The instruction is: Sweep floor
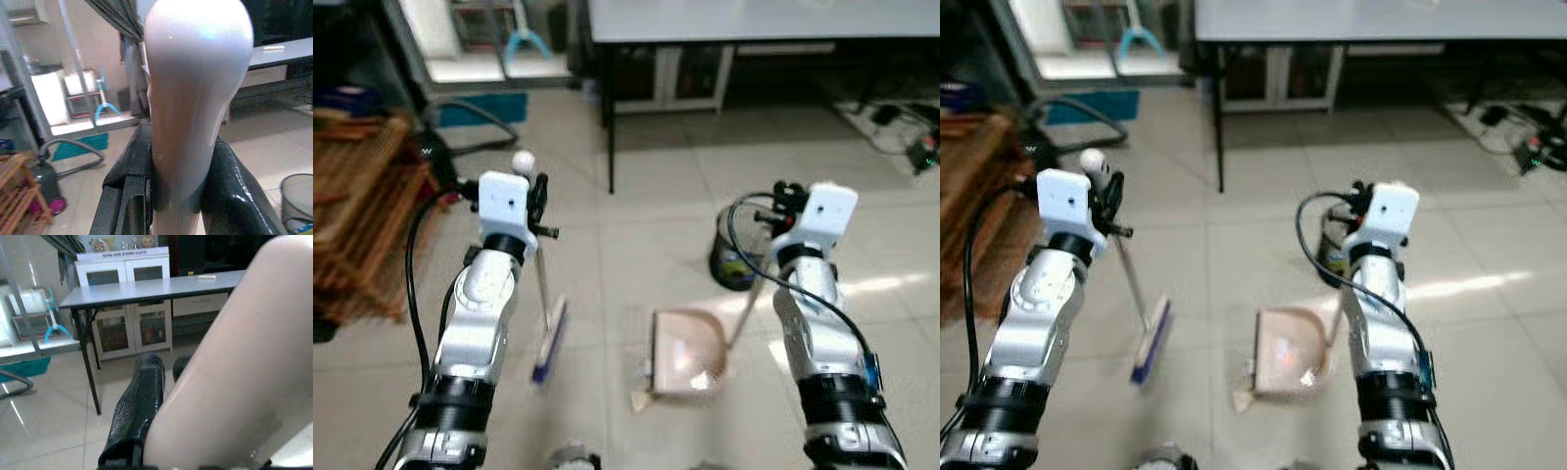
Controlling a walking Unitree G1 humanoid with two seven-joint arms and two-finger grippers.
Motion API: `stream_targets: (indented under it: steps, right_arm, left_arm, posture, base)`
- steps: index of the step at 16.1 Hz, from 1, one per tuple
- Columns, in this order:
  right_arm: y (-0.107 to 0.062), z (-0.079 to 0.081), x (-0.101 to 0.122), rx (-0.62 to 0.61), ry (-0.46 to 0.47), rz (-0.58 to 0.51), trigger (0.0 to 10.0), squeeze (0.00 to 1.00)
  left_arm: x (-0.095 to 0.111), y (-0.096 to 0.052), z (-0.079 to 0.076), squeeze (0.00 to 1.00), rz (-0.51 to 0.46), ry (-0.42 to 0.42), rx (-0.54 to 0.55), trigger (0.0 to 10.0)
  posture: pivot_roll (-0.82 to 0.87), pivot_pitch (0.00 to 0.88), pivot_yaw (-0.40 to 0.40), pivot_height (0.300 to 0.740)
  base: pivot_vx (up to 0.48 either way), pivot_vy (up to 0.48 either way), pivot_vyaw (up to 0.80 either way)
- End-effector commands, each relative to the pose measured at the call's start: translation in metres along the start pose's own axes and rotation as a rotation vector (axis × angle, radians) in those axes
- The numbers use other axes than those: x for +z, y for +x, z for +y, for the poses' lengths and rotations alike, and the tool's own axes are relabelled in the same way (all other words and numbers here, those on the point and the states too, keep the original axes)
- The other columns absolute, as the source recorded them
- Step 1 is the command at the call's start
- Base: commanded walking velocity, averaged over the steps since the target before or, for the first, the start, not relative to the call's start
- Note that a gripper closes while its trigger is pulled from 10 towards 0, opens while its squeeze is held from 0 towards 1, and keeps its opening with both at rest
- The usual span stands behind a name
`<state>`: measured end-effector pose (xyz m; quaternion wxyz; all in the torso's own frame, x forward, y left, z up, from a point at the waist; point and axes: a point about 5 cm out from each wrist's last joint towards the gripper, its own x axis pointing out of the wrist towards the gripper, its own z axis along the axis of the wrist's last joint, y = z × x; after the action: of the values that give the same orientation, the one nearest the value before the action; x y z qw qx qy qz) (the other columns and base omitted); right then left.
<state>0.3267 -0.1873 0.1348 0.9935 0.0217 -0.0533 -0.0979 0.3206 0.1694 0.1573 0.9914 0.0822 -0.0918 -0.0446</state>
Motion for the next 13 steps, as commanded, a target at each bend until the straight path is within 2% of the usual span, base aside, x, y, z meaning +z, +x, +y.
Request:
stream_targets:
  steps: [1, 3, 8, 9, 10, 11, 13]
  right_arm:
    - [0.006, -0.007, 0.009, -0.03, -0.037, -0.036, 10.0, 0.0]
    - [0.009, -0.008, 0.009, -0.047, -0.071, -0.038, 10.0, 0.0]
    - [0.015, -0.01, 0.007, -0.059, -0.032, -0.02, 10.0, 0.0]
    - [0.017, -0.013, 0.009, -0.066, -0.053, -0.031, 10.0, 0.0]
    - [0.019, -0.013, 0.012, -0.053, -0.125, -0.054, 10.0, 0.0]
    - [0.02, -0.014, 0.016, -0.057, -0.159, -0.074, 10.0, 0.0]
    - [0.021, -0.017, 0.015, -0.075, -0.14, -0.073, 10.0, 0.0]
  left_arm:
    - [0.009, 0.001, 0.004, 0.0, -0.039, 0.02, 0.003, 10.0]
    - [0.008, -0.001, 0.009, 0.0, -0.034, 0.024, 0.018, 10.0]
    - [0.005, -0.002, 0.017, 0.0, -0.021, 0.057, 0.039, 10.0]
    - [0.003, -0.004, 0.017, 0.0, -0.022, 0.057, 0.044, 10.0]
    - [0.001, -0.005, 0.018, 0.0, -0.021, 0.058, 0.044, 10.0]
    - [0.003, -0.007, 0.017, 0.0, -0.042, 0.017, 0.023, 10.0]
    - [0.0, -0.009, 0.018, 0.0, -0.037, 0.037, 0.021, 10.0]
  posture:
    - [0.07, 0.046, 0.008, 0.74]
    - [0.07, 0.053, 0.0, 0.74]
    - [0.08, 0.077, -0.023, 0.74]
    - [0.07, 0.078, -0.026, 0.74]
    - [0.07, 0.074, -0.026, 0.74]
    - [0.07, 0.091, -0.032, 0.74]
    - [0.07, 0.1, -0.027, 0.74]
  base:
    - [0.0, 0.0, 0.0]
    - [0.0, 0.0, 0.0]
    - [0.0, 0.0, 0.0]
    - [0.0, 0.0, 0.0]
    - [0.0, 0.0, 0.0]
    - [0.0, 0.0, 0.0]
    - [0.0, 0.0, 0.0]
